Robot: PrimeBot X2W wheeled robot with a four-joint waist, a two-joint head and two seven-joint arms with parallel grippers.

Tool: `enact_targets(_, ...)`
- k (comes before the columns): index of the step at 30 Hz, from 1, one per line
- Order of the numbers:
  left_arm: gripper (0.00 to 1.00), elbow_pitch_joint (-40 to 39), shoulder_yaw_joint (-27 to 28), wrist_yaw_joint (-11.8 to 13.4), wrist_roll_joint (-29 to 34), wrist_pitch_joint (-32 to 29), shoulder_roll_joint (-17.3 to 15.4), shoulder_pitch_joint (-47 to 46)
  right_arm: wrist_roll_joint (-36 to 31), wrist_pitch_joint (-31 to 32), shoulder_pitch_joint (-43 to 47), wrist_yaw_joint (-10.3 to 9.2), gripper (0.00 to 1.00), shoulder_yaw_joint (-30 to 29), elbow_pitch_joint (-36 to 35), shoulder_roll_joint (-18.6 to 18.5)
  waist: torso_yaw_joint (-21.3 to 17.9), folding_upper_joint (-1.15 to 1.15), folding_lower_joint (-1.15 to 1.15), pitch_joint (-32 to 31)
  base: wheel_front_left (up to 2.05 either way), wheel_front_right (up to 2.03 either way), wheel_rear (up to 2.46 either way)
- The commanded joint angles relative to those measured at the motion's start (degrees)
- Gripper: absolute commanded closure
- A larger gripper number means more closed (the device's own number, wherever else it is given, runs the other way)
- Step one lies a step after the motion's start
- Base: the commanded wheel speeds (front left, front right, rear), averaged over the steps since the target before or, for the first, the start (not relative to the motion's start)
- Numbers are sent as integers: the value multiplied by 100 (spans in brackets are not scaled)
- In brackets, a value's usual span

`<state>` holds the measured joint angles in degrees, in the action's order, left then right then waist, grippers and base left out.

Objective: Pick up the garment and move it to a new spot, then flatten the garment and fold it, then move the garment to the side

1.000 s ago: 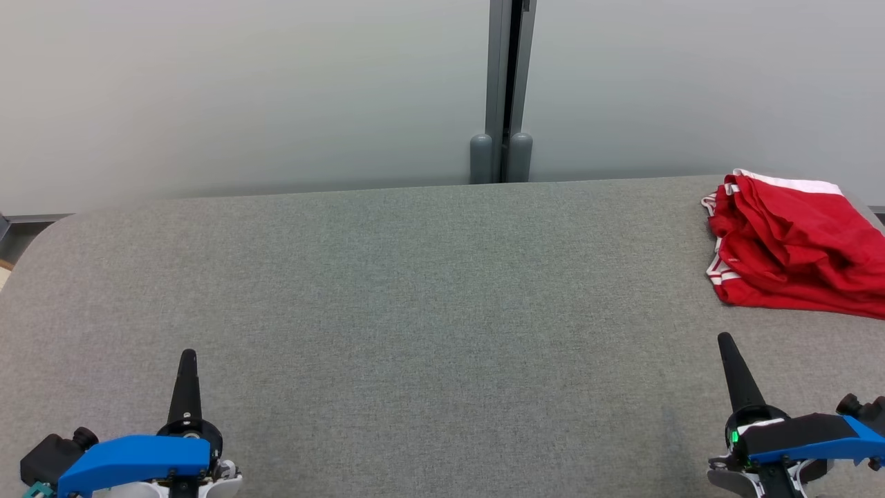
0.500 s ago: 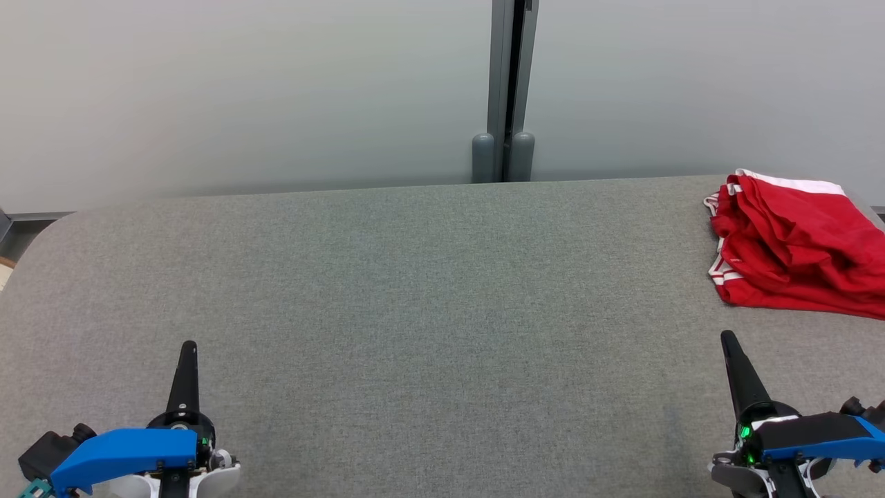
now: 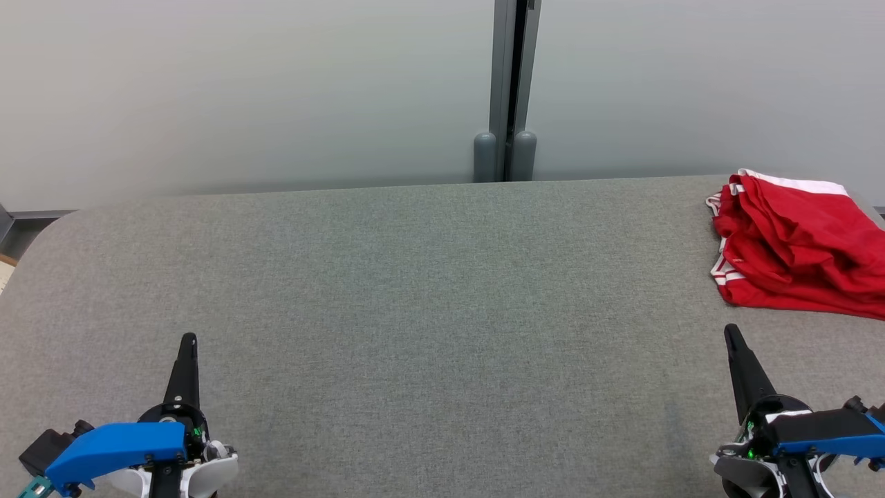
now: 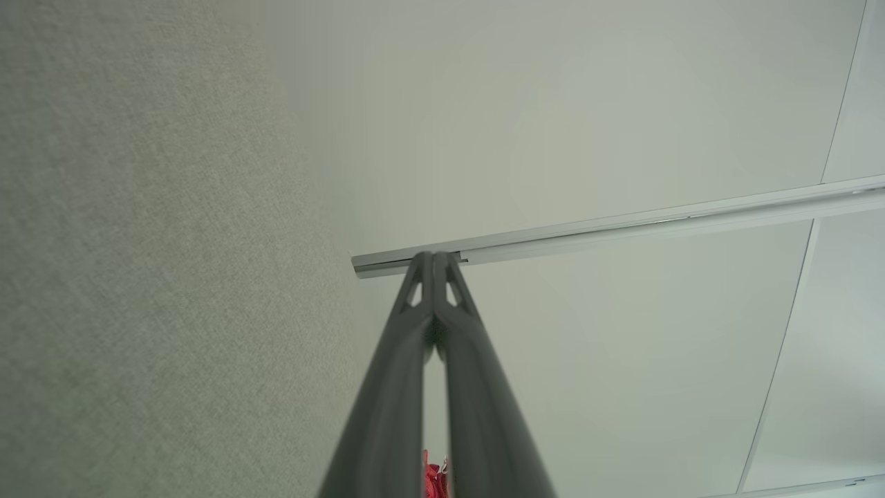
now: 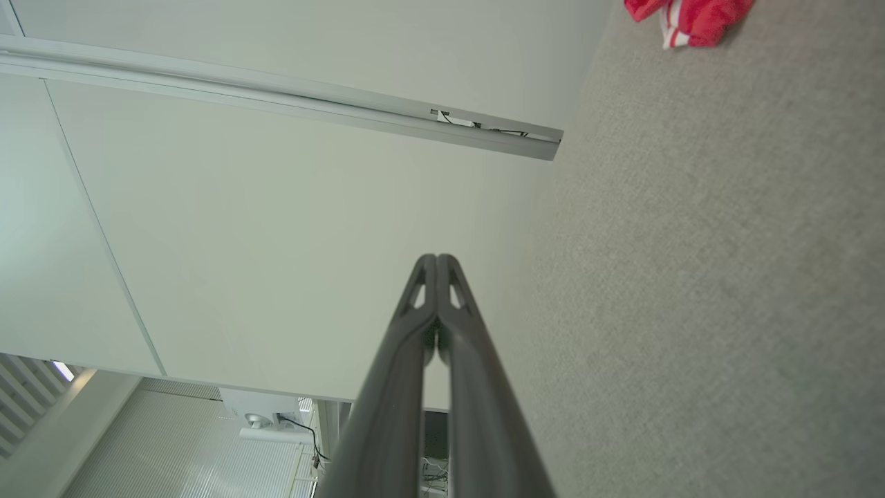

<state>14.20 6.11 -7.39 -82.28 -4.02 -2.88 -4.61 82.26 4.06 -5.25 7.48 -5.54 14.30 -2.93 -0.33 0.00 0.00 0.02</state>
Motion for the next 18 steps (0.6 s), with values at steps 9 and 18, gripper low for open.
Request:
enact_targets(9,100,-30,26,-16,-446,-127,-1,-139,463,134,-98,2,100,-57,-34,6,13,0,0,6,0,0,0)
enact_targets(18,100,-24,42,-17,-809,-216,0,-172,827,213,-120,2,100,-95,-35,7,25,0,0,12,0,0,0)
